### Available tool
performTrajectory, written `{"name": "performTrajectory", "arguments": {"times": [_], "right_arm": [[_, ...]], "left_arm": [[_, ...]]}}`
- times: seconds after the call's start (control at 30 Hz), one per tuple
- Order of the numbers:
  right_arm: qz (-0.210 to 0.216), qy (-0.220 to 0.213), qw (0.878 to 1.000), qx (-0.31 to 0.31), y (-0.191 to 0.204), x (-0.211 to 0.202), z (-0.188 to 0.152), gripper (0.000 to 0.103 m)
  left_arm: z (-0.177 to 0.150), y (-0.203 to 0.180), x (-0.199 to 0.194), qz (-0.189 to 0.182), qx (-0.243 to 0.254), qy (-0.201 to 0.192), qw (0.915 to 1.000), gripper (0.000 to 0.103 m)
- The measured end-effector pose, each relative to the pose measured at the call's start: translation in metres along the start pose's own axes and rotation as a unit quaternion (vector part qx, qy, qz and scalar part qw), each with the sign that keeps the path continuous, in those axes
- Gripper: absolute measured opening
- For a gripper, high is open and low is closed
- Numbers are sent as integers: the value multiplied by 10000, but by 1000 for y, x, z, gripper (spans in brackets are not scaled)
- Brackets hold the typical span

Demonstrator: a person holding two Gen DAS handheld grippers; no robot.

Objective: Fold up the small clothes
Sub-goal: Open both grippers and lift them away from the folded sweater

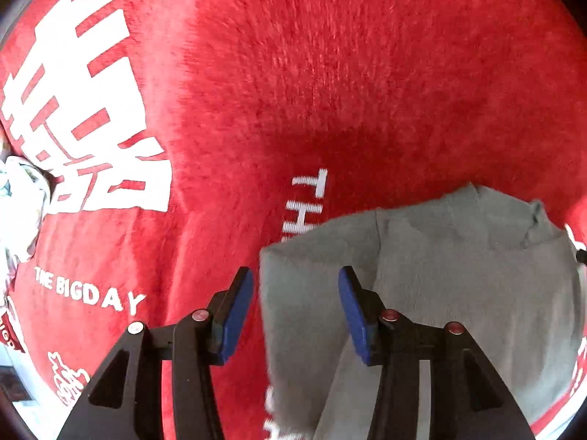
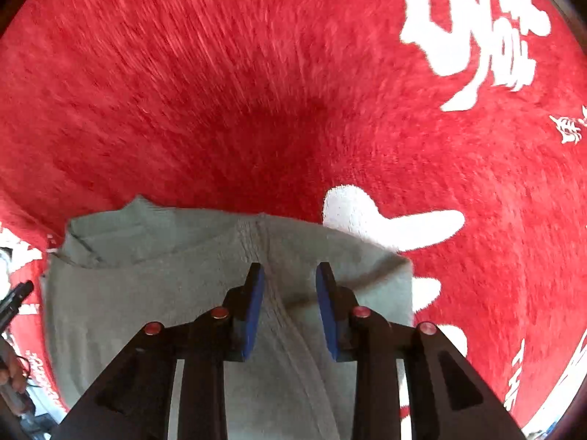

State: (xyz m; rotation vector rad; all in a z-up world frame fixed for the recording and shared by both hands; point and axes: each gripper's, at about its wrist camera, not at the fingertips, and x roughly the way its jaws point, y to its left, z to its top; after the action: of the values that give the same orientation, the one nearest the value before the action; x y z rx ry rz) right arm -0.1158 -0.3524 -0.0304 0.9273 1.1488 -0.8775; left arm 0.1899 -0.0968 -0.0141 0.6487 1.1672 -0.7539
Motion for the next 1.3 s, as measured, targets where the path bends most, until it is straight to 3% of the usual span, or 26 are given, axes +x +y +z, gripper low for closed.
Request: {"name": "performTrajectory", "arguments": {"times": [0.17,0.3,0.4,0.47,0.67,0.83,0.87,0.9,0.93,1.0,1.13,1.3], "right_arm": [[409,-29,9991,-54,5,-33,-29,34],[699,156,9971,-247,14,-43,-68,34],[631,467,9963,-357,16,-32,-100,34],[351,799,9954,-385,8,-11,-118,31],[418,687,9967,78,-15,-30,-130,32],[424,623,9970,152,-9,-50,-132,56],[437,618,9970,153,-5,-52,-134,57],[466,621,9969,155,-1,-51,-131,57],[490,629,9967,161,6,-52,-132,60],[572,655,9960,194,17,-51,-134,67],[700,626,9954,169,35,-54,-134,79],[767,549,9955,26,57,-58,-137,84]], "left_arm": [[-40,-12,-20,-280,214,197,9992,50],[-74,-30,-14,-366,214,450,9981,50],[-104,-35,5,-234,201,778,9965,50],[-116,-30,9,-247,120,820,9963,56],[-124,-18,-8,-264,-5,804,9964,57],[-124,-18,-30,-345,-25,641,9973,57],[-124,-18,-34,-397,-71,607,9973,60],[-124,-18,-39,-410,-85,545,9976,86],[-123,-18,-44,-393,-95,474,9981,103],[-123,-17,-57,-339,-86,214,9992,103],[-123,-12,-71,-381,-227,160,9989,103],[-124,7,-70,40,-670,255,9974,103]]}}
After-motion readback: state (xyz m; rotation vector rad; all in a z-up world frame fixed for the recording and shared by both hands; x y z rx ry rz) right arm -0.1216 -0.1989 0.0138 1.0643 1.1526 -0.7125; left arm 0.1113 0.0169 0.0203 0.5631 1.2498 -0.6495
